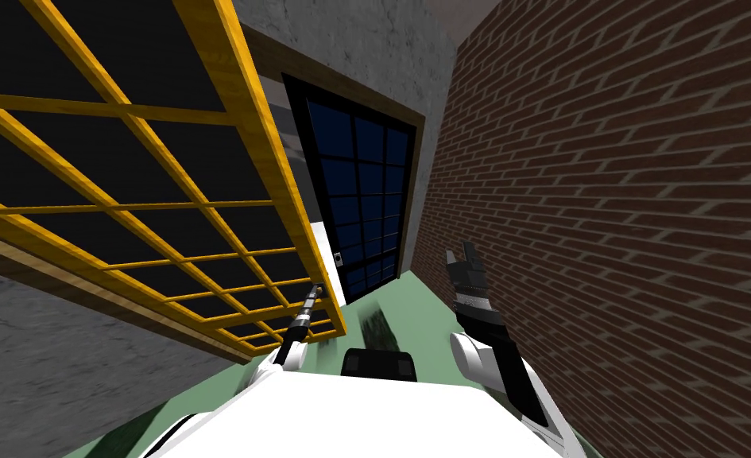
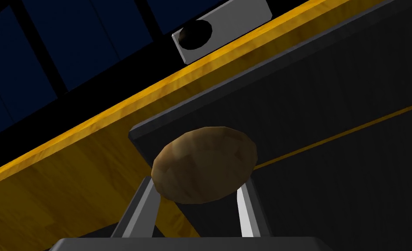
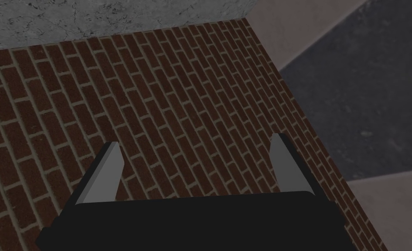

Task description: Pull the door open

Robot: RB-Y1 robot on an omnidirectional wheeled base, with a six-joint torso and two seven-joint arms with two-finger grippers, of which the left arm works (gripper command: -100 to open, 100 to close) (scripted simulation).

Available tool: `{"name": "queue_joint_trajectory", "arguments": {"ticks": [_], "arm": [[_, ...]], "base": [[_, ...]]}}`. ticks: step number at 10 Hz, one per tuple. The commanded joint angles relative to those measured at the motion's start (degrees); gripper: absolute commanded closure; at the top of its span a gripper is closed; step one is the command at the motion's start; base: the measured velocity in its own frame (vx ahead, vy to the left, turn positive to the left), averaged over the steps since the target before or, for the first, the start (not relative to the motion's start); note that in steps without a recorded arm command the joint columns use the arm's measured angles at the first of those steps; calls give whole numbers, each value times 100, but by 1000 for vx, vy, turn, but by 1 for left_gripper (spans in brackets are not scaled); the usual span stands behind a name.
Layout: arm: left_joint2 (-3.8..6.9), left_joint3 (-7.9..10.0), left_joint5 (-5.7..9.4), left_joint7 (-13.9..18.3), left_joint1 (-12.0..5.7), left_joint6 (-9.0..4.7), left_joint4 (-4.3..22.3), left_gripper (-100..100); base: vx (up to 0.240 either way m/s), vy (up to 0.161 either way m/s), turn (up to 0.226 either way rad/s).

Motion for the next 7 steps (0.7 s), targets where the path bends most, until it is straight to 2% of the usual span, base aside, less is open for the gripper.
{"name": "queue_joint_trajectory", "arguments": {"ticks": [1,3,6,7], "arm": [[-49,-53,24,169,17,19,-29,100],[-34,-111,185,541,30,30,-48,100],[-26,-140,265,888,36,35,-58,100],[-19,-170,347,1120,43,40,-68,100]], "base": [[-26,14,-40],[-47,20,-76],[-39,18,-55],[-33,11,-61]]}}
